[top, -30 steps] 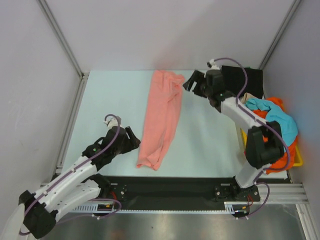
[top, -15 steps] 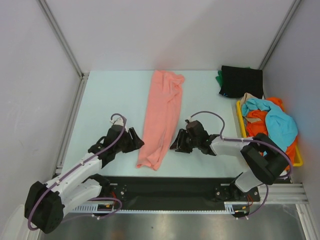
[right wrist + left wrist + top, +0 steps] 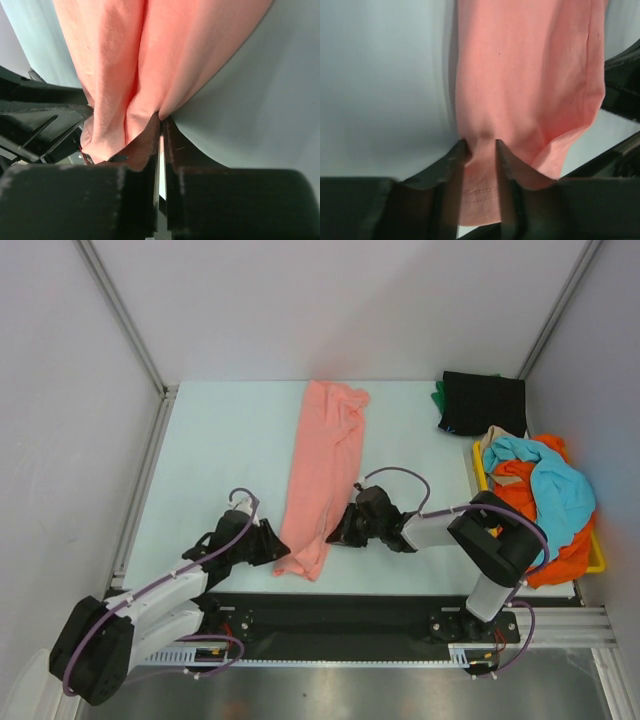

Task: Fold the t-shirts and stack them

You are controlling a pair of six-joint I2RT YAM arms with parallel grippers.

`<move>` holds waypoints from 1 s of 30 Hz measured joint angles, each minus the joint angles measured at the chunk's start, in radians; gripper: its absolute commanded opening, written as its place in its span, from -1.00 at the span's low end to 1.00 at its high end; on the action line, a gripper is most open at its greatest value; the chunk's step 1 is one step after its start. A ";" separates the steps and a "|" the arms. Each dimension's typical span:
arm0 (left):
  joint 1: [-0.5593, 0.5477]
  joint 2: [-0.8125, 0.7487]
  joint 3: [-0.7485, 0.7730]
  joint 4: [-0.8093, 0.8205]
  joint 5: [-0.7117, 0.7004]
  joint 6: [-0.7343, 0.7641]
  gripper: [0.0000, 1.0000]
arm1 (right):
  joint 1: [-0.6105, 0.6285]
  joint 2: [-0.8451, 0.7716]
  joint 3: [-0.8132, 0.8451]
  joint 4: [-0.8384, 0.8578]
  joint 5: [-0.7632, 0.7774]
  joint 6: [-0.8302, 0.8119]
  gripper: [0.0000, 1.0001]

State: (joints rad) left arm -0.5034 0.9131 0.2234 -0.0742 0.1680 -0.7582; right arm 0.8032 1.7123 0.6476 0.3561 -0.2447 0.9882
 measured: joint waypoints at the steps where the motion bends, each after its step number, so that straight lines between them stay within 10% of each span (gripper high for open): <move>1: 0.000 0.016 -0.013 0.033 0.023 0.002 -0.44 | 0.000 0.000 0.004 -0.010 0.003 -0.002 -1.00; 7: 0.000 0.022 -0.007 0.019 0.043 0.010 -0.42 | 0.004 -0.040 0.204 -0.384 0.093 -0.140 -1.00; 8: 0.000 0.012 0.003 -0.005 0.041 0.012 -0.41 | 0.005 -0.052 0.256 -0.468 0.119 -0.173 -0.76; 11: 0.000 -0.024 0.031 -0.047 0.027 0.019 -0.37 | 0.005 -0.099 0.365 -0.620 0.188 -0.240 0.98; 19: 0.000 -0.022 0.047 -0.056 0.020 0.025 -0.32 | 0.003 -0.186 0.213 -0.683 0.256 -0.287 0.92; 30: -0.006 -0.095 -0.017 -0.083 0.045 0.013 -0.24 | 0.010 -0.271 -0.060 -0.330 0.084 -0.169 0.01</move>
State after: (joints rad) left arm -0.5091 0.8181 0.2066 -0.1570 0.2131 -0.7456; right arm 0.8127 1.4414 0.5873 0.0257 -0.1604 0.8188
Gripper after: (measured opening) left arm 0.376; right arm 0.590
